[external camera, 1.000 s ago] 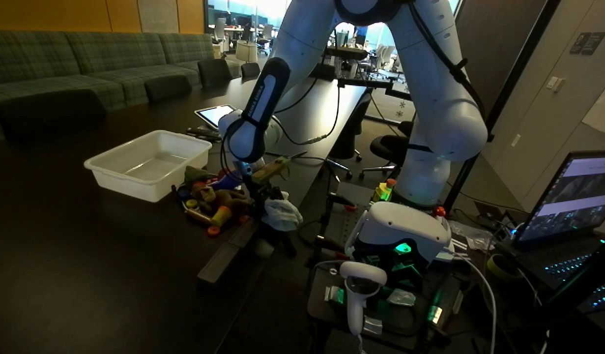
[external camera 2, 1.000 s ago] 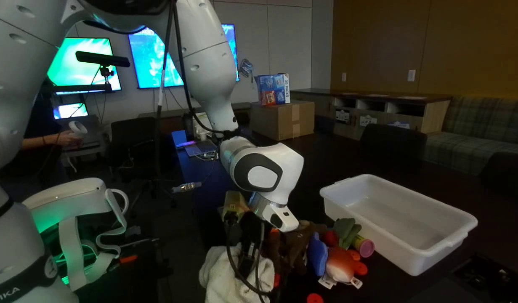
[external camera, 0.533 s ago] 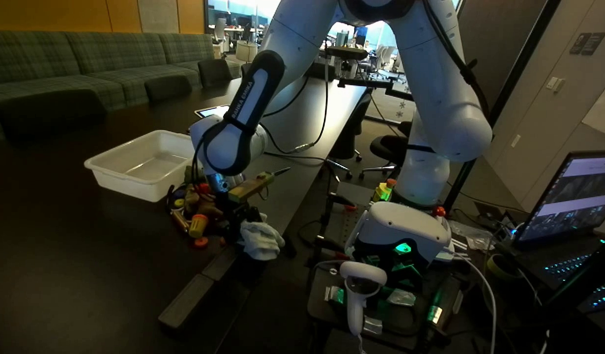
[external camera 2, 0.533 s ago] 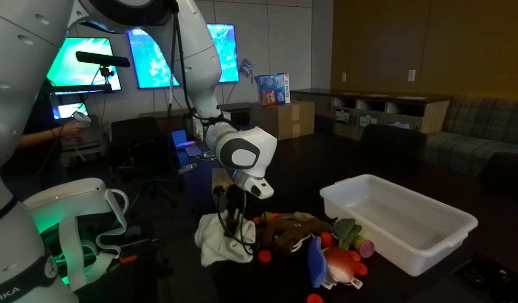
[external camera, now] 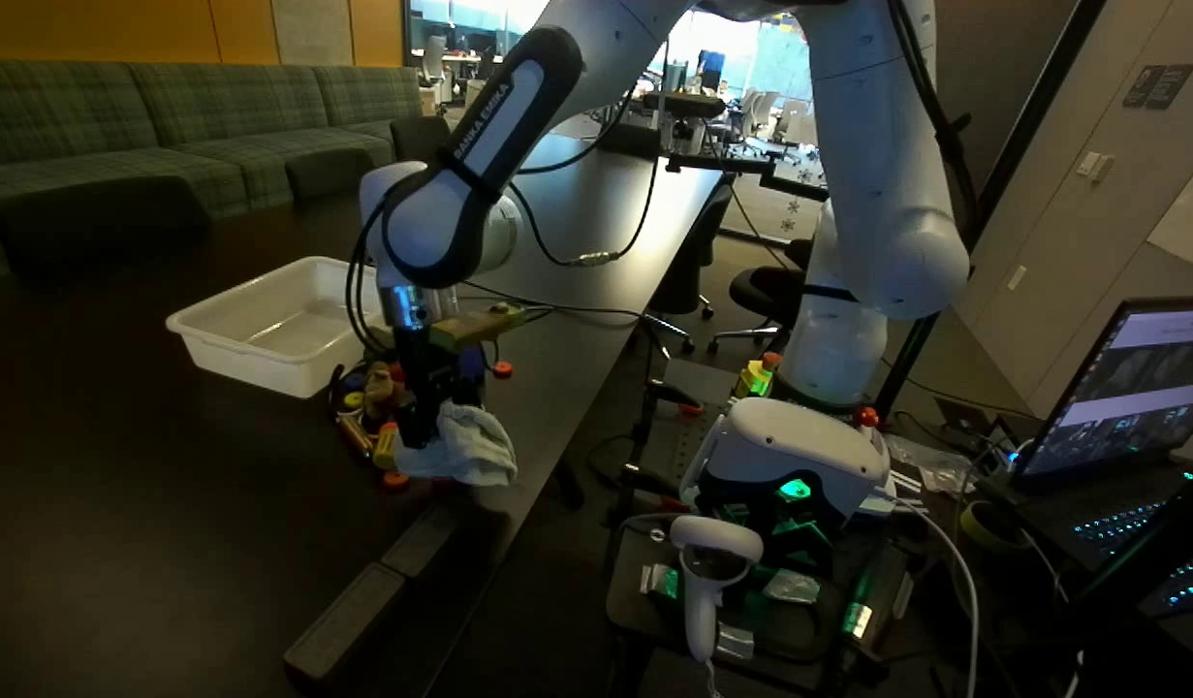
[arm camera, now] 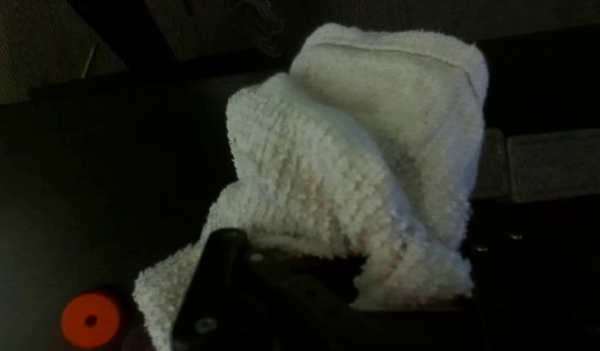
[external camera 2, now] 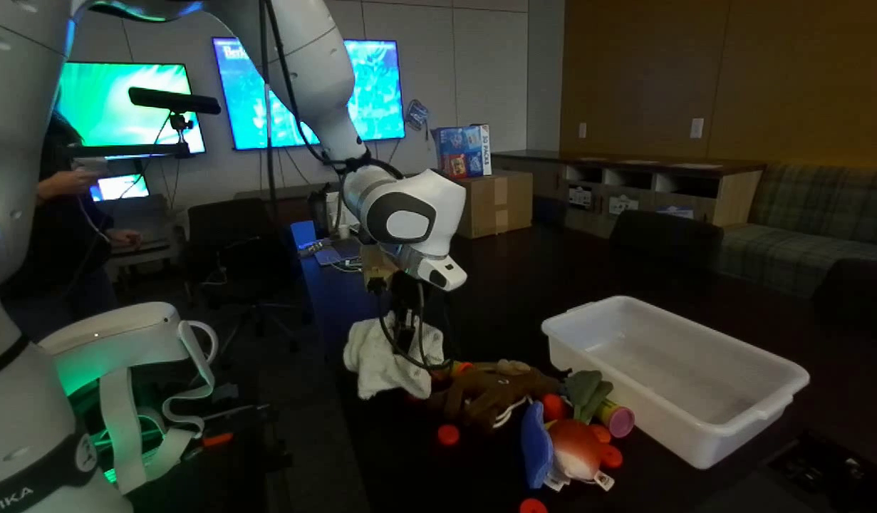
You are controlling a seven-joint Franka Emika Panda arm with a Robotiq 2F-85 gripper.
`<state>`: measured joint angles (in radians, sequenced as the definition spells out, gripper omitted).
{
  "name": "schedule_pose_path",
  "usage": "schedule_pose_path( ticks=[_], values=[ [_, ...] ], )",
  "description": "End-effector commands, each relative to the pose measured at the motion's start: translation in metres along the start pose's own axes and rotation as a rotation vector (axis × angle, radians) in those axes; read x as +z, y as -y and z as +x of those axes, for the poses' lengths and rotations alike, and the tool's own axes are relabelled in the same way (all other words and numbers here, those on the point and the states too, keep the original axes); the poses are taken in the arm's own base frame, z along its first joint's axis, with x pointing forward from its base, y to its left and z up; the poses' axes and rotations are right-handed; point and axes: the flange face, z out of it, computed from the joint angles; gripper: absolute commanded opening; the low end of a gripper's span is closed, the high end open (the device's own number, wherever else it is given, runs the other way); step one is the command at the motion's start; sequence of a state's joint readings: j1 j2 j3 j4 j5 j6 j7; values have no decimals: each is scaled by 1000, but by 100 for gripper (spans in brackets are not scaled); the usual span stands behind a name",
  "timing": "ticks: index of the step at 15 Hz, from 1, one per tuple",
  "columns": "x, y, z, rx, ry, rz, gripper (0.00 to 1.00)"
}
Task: Use the cloth to wipe the objects on the table
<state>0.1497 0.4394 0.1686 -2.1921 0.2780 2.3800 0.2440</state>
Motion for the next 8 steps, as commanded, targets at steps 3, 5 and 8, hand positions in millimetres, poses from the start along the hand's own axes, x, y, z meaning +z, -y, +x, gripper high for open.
schedule_pose_path(
  ticks=[3,5,8],
  values=[
    [-91,-86,-19,-28,-81,94,1],
    [-114,-132,-13,29,-145,79,1],
    [-138,-200,4,131,-273,12,1]
  ],
)
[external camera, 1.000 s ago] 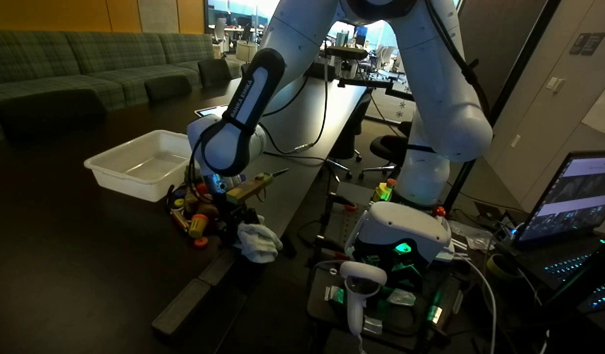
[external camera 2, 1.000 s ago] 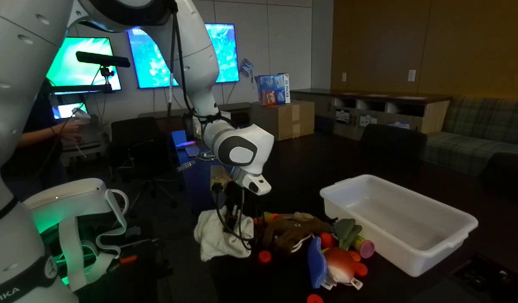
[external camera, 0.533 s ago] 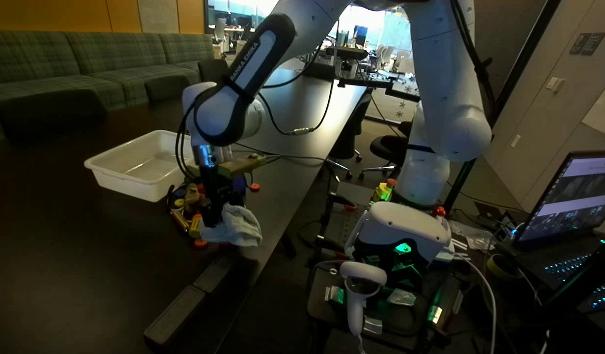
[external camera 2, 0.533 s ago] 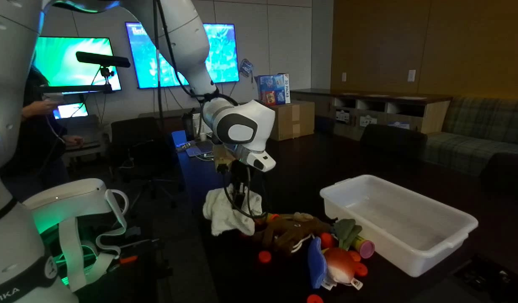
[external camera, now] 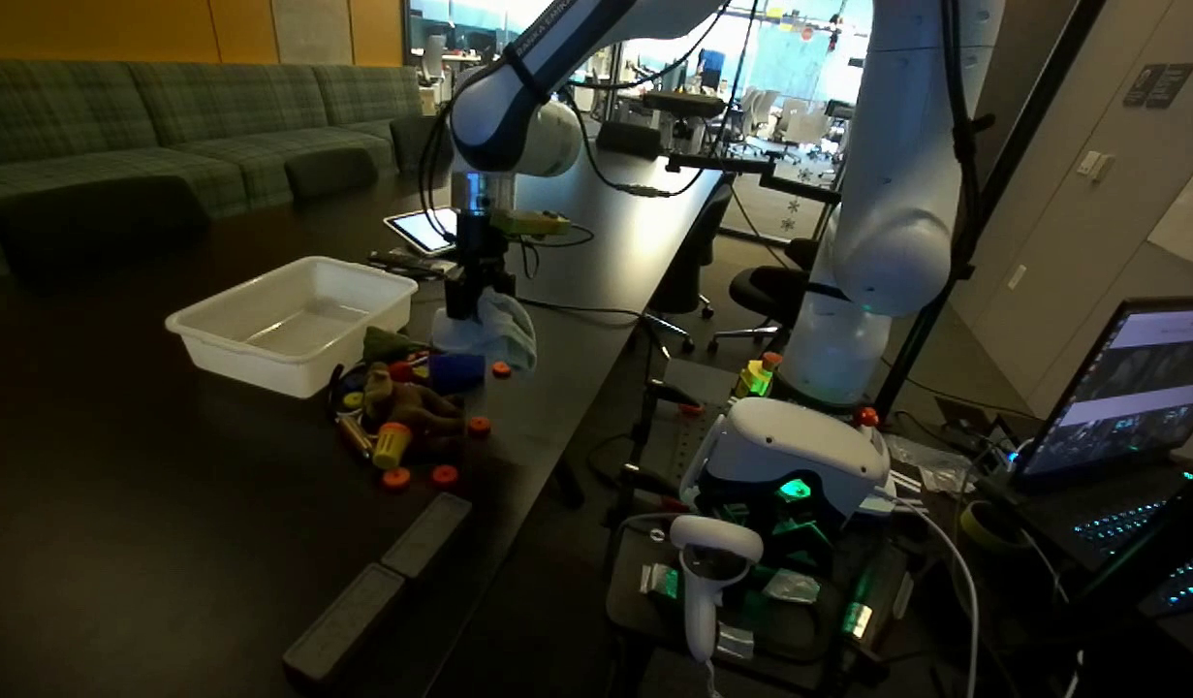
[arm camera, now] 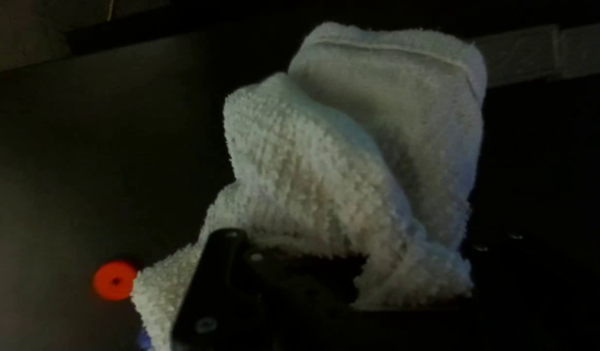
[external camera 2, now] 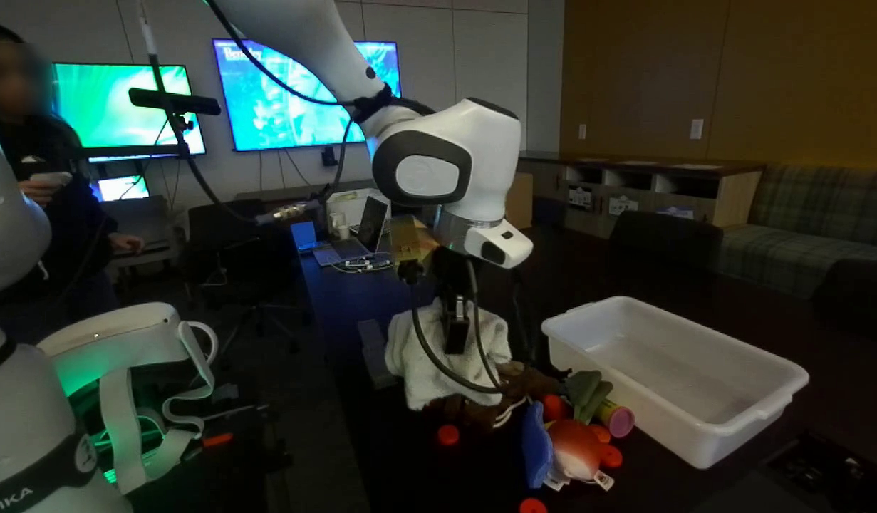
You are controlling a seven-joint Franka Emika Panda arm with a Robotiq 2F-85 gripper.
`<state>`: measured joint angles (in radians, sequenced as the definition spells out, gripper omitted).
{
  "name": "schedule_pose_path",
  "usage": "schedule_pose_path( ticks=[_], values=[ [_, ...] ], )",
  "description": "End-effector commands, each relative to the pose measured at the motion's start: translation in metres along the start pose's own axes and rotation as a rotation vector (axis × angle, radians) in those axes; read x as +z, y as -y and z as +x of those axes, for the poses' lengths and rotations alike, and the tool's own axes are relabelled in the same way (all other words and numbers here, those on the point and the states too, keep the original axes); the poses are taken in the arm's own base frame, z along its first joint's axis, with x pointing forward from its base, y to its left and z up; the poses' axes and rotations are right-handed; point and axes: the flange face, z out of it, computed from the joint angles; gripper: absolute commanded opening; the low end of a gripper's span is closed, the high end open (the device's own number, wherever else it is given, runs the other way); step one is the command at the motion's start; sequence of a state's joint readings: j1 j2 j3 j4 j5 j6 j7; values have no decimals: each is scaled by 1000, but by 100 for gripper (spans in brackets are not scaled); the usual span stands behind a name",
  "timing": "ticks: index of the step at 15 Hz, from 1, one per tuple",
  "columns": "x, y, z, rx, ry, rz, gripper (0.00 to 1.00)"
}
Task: Use the cloth to wipe the objects on the table
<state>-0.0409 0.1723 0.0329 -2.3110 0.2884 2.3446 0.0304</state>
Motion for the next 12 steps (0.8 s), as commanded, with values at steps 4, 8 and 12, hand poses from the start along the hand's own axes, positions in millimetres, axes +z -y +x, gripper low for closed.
schedule_pose_path(
  ticks=[4,8,12],
  values=[
    [-13,-122,54,135,-217,-152,1],
    [27,-174,87,163,-250,-253,1],
    [78,-191,113,168,-245,-287,1]
  ],
)
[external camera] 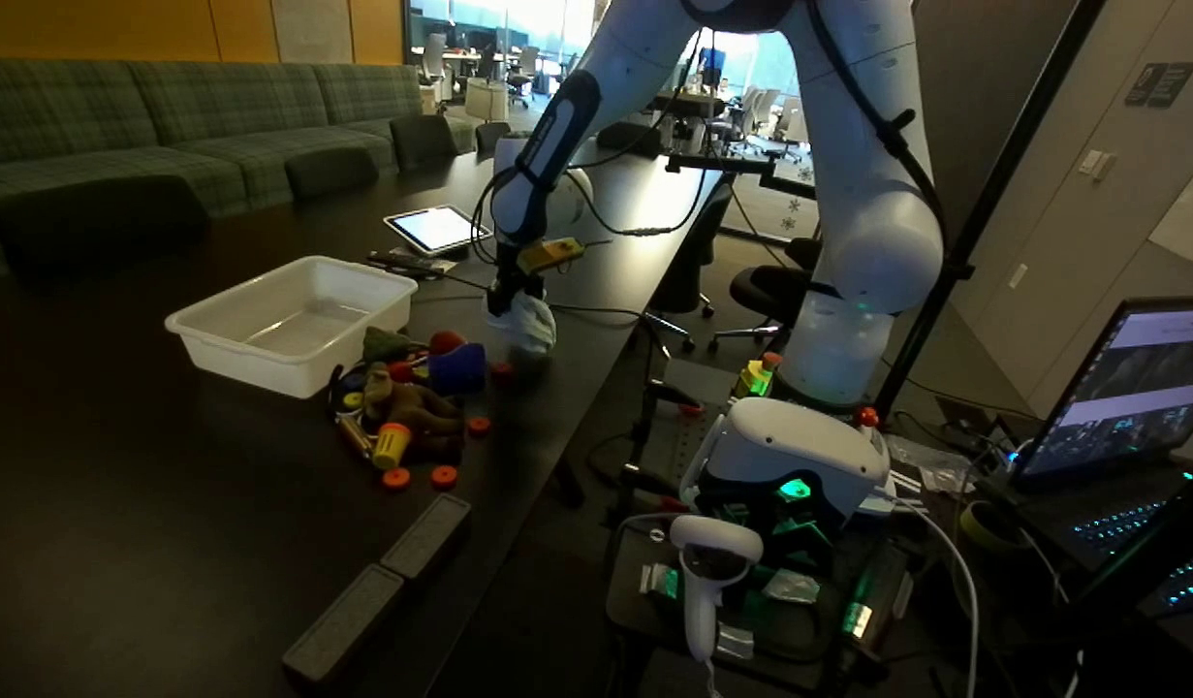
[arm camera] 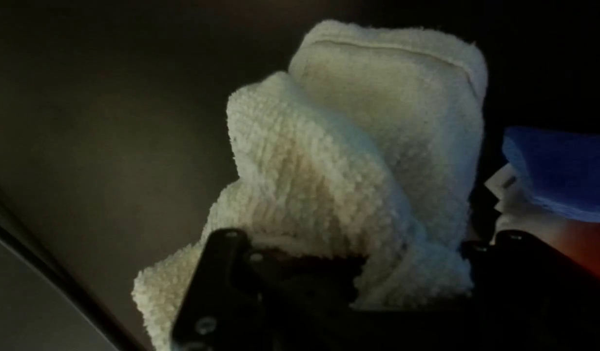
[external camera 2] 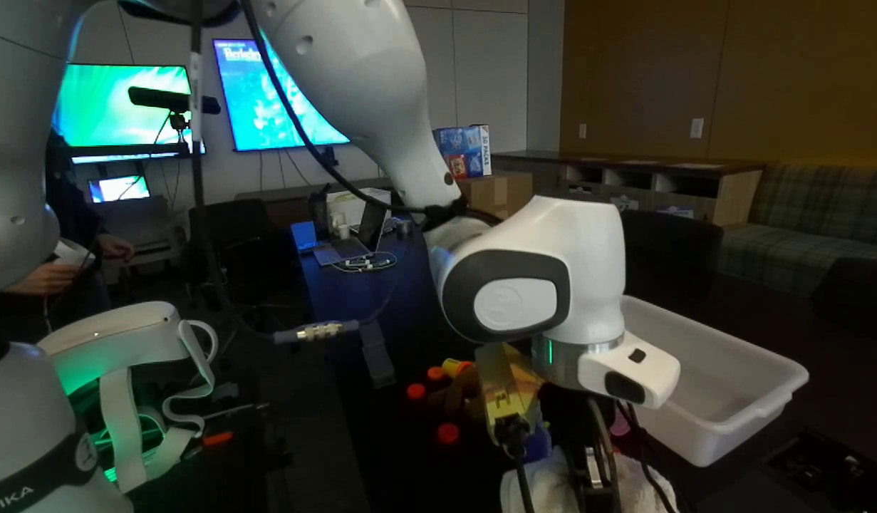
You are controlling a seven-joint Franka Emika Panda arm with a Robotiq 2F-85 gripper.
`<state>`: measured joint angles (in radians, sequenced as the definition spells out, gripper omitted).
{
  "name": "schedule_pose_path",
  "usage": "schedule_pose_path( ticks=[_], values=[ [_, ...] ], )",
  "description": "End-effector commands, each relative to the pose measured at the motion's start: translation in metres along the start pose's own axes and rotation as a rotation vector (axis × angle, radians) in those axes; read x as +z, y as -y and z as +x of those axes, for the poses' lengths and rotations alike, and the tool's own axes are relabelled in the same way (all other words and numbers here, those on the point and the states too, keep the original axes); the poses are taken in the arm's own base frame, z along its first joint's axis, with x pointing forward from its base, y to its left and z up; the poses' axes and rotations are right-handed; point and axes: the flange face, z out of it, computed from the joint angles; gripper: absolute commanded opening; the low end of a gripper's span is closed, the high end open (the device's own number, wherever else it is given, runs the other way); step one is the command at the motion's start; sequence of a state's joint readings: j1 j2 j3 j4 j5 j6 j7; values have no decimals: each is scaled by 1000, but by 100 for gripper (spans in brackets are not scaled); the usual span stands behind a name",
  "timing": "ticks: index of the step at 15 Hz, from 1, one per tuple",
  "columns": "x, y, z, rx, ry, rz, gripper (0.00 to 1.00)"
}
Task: Use the cloth to wipe the objects on the table
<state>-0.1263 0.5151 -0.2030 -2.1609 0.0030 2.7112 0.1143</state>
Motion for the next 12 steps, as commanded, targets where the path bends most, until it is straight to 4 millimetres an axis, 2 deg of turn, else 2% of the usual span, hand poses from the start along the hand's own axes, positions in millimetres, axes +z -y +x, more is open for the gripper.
schedule_pose_path(
  ticks=[1,4,6,8,12],
  values=[
    [43,11,23,-3,-17,-28,1],
    [70,31,27,-21,-6,-17,1],
    [78,52,25,-37,5,8,1],
    [79,79,18,-65,8,39,1],
    [63,137,-7,-146,16,80,1]
  ],
)
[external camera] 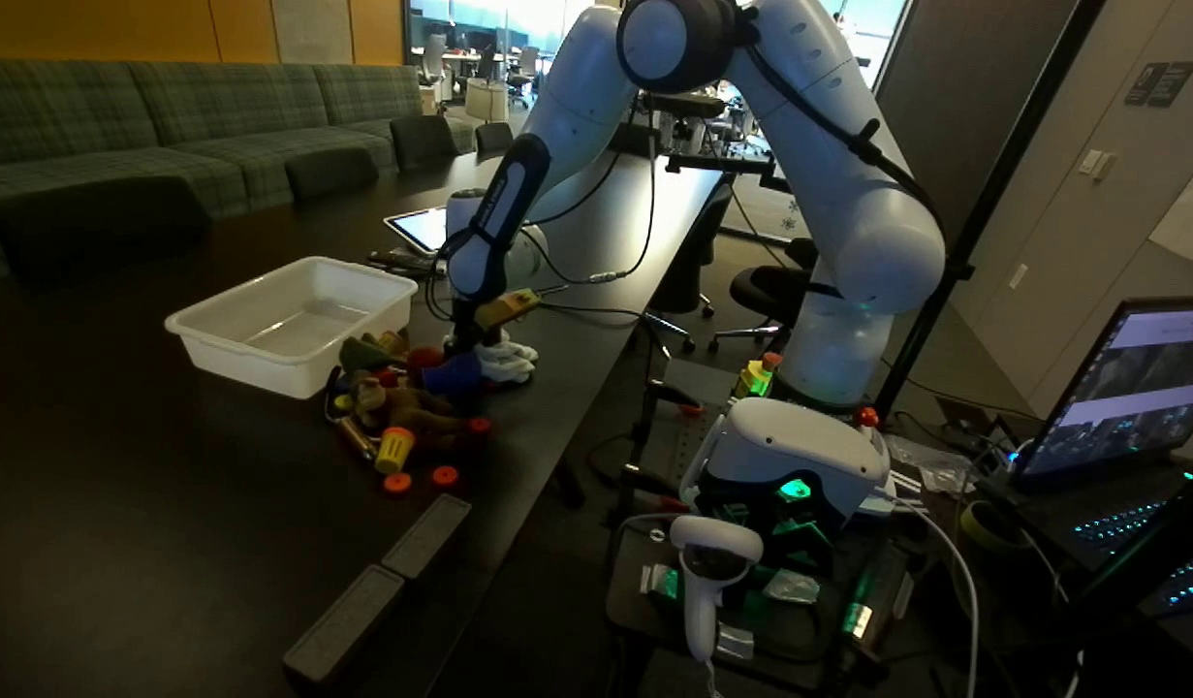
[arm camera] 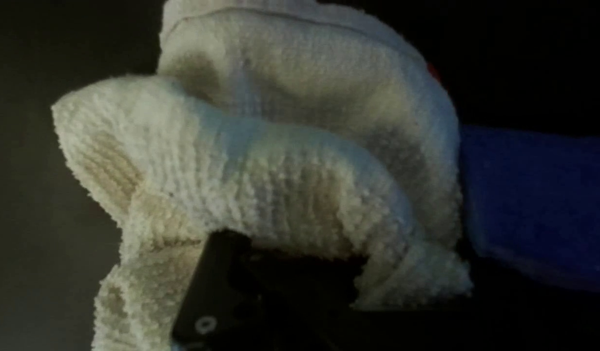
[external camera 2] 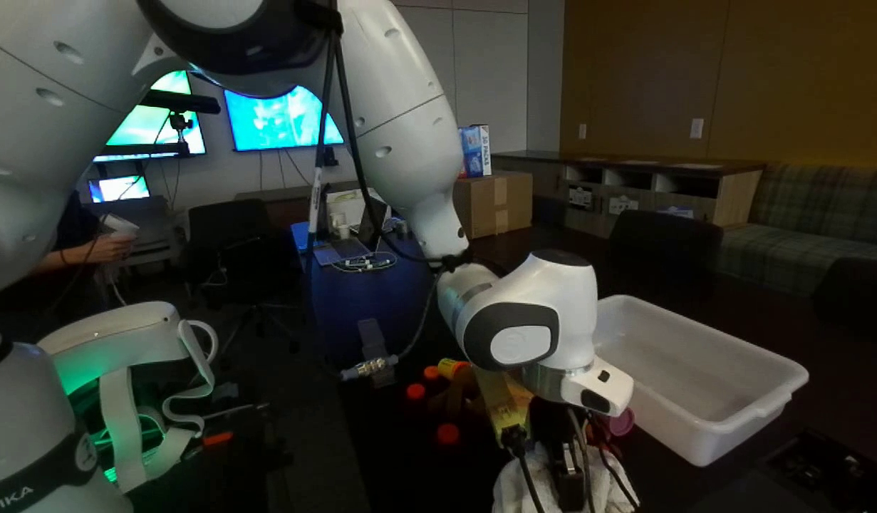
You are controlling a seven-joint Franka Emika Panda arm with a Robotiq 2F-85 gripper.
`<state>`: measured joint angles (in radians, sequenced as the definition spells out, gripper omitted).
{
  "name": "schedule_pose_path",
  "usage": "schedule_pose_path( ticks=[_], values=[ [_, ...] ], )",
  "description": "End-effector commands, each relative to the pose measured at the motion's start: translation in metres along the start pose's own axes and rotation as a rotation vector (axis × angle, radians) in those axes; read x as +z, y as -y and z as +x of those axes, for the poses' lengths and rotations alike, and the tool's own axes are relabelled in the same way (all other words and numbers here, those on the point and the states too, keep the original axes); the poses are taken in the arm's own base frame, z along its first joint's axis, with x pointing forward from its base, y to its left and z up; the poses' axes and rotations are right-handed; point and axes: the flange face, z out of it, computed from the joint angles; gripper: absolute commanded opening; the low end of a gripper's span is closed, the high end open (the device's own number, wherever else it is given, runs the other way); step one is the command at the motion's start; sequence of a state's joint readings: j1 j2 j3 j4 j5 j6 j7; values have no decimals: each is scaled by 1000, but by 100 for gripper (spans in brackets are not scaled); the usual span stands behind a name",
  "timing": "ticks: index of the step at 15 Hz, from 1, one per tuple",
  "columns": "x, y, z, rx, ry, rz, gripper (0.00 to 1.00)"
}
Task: Use the cloth to wipe the objects on the table
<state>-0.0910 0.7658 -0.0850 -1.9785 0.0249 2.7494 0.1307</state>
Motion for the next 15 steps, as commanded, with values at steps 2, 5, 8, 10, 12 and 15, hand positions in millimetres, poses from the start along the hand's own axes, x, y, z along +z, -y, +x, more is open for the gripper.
schedule_pose_path(
  ticks=[2,5,8,10,12,15],
  values=[
    [-18,73,-20,-75,-16,34,1],
    [-22,129,-39,-102,-3,42,1],
    [-26,188,-63,-98,23,52,1],
    [-28,230,-84,-102,31,69,1],
    [-38,266,-107,-131,36,98,1],
    [-53,315,-139,-204,17,143,1]
  ],
)
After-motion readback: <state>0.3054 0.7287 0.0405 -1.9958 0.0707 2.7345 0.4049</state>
